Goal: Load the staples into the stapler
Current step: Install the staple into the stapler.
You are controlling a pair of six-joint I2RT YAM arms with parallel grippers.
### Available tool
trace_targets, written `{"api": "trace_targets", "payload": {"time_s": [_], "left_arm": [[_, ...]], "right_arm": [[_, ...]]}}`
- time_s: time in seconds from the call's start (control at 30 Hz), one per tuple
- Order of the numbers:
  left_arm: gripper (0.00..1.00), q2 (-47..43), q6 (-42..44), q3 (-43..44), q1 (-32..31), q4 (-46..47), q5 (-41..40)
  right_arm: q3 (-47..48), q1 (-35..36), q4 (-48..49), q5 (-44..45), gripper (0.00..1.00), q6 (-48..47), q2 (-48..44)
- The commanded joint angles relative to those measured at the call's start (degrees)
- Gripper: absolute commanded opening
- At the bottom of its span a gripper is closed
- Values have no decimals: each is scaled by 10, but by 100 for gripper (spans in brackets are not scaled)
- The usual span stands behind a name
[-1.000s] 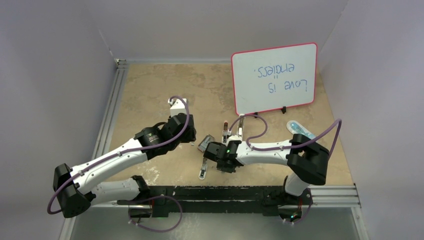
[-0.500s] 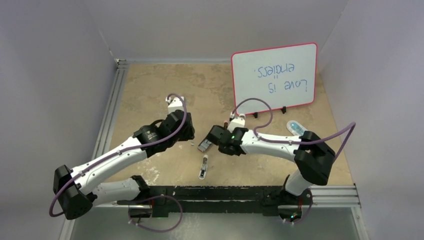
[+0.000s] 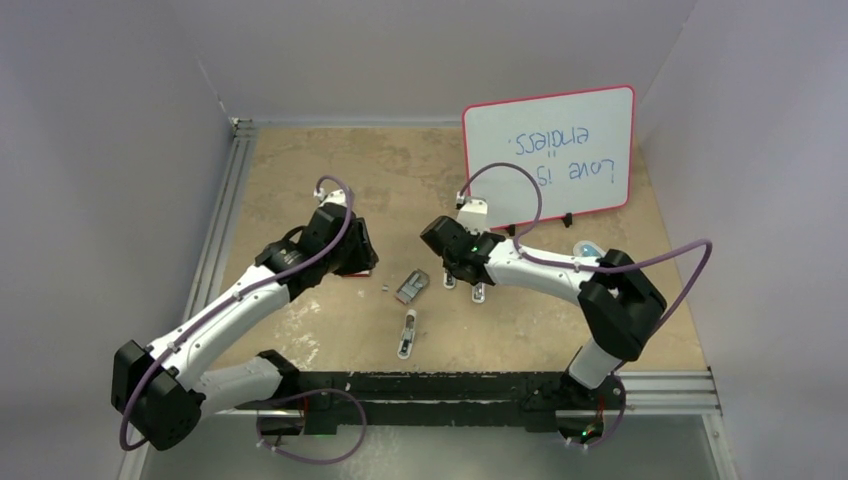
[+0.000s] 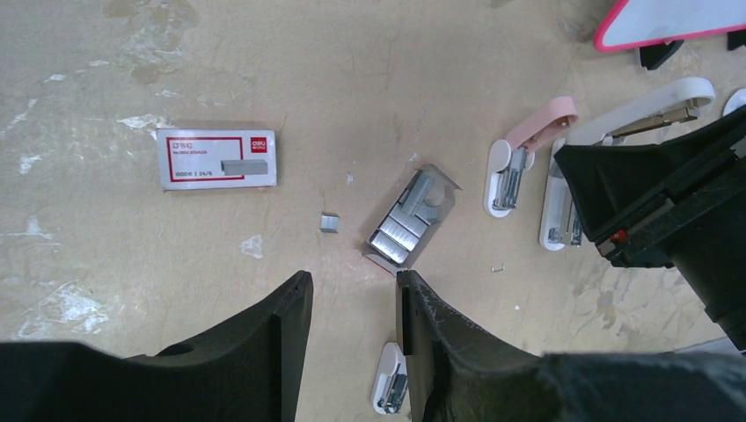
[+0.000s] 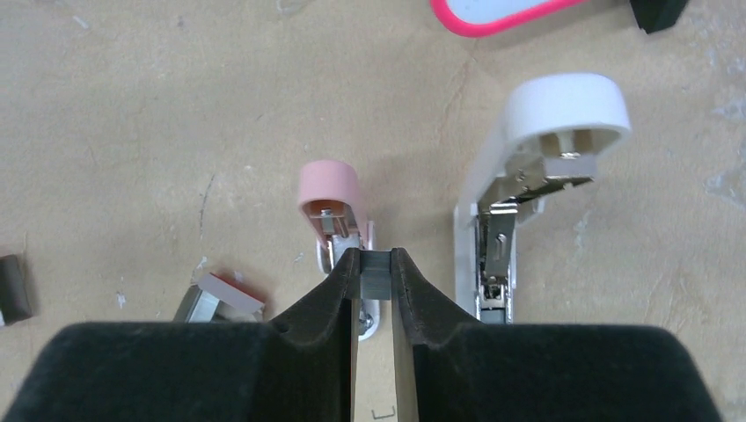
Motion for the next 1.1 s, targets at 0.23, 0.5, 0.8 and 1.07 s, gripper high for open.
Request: {"api": "trace_targets", "payload": {"time_s": [0.23, 0.5, 0.8, 1.07], "left_arm": [[39, 11, 20, 0, 12, 31, 35], [38, 13, 20, -3, 14, 32, 36], [38, 15, 20, -4, 15, 33, 37], [38, 15, 21, -5, 15, 33, 37]], "right_arm": [[18, 0, 54, -46, 15, -64, 6], [14, -1, 46, -52, 15, -53, 22], [8, 0, 48, -56, 14, -53, 29], [-1, -1, 52, -64, 14, -55, 31]]}}
